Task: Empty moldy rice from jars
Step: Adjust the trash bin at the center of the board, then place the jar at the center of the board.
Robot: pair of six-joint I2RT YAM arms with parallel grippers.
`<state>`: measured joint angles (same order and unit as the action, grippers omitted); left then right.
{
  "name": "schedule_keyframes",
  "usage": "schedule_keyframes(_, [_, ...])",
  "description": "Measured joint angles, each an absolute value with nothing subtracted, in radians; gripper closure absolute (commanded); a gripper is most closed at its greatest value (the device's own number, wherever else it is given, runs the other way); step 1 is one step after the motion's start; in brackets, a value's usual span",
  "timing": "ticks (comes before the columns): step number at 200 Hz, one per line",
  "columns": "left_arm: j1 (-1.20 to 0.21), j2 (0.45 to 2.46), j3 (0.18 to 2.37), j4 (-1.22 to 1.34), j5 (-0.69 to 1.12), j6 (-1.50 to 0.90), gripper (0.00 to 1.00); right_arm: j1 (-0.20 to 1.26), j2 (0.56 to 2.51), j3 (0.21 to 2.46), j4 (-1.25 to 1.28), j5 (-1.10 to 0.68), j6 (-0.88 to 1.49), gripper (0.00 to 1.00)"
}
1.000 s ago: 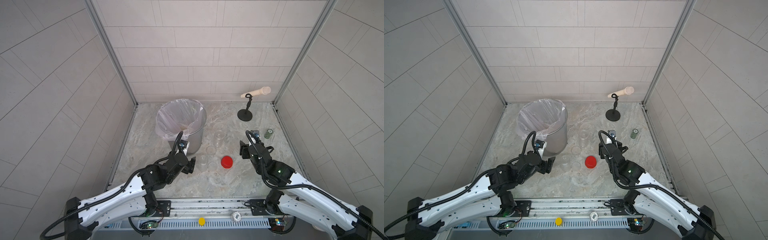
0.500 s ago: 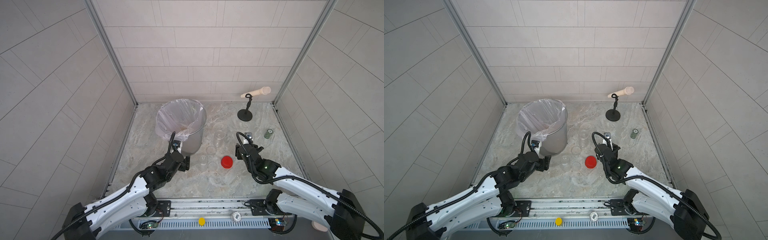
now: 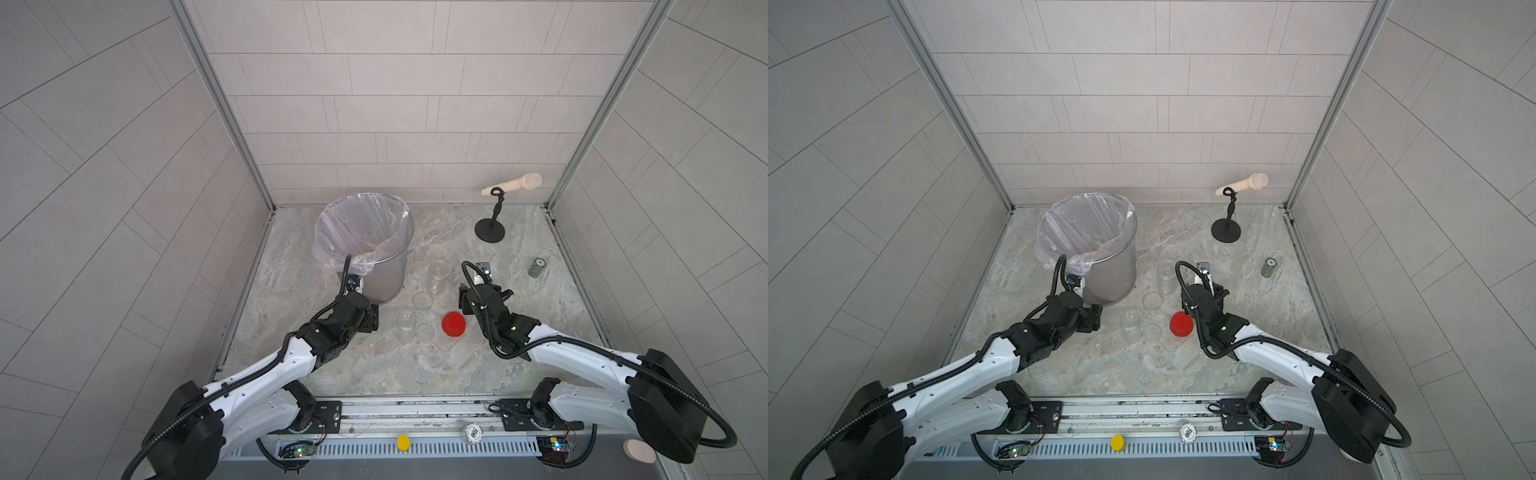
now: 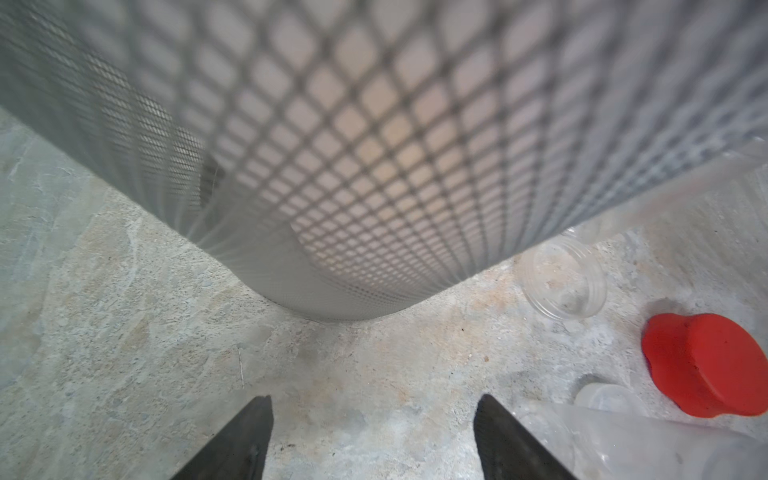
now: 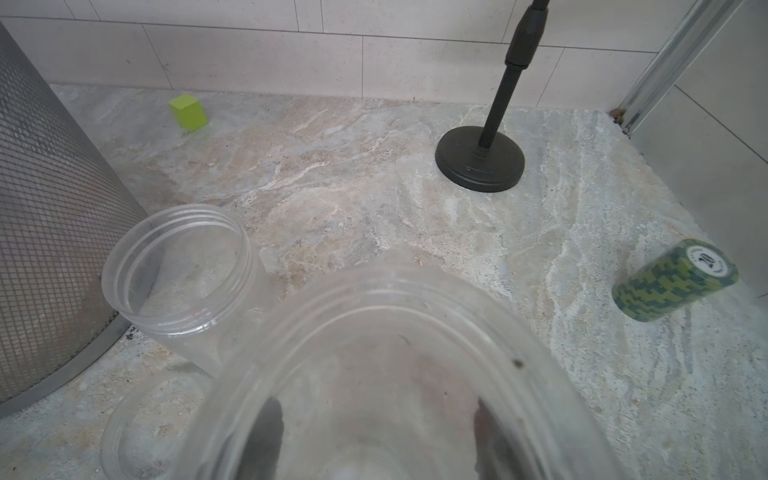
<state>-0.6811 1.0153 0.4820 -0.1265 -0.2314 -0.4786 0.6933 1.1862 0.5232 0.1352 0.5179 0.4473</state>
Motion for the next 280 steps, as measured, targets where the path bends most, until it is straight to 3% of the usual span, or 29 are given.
schedule_keyframes(107, [-0.564, 1.037, 0.477, -0.034, -0.287, -0.49, 0.18, 0.693, 1.392, 0.519, 0.314, 0.513, 0.425, 0.5])
schedule_keyframes(170, [-0.48, 1.031, 0.477, -0.006, -0.294, -0.472, 0.14, 0.66, 1.434, 0.461, 0.424, 0.524, 0.418, 0.43])
schedule_keyframes(206, [-0.477, 1.044, 0.477, 0.001, -0.288, -0.463, 0.13, 0.655, 1.47, 0.466, 0.487, 0.515, 0.411, 0.31])
schedule_keyframes(252, [-0.469, 1.022, 0.477, -0.015, -0.307, -0.447, 0.01, 0.656, 1.475, 0.467, 0.49, 0.493, 0.424, 0.12])
schedule_keyframes(280, [-0.459, 0.981, 0.477, -0.027, -0.35, -0.437, 0.0, 0.656, 1.47, 0.467, 0.451, 0.485, 0.433, 0.04])
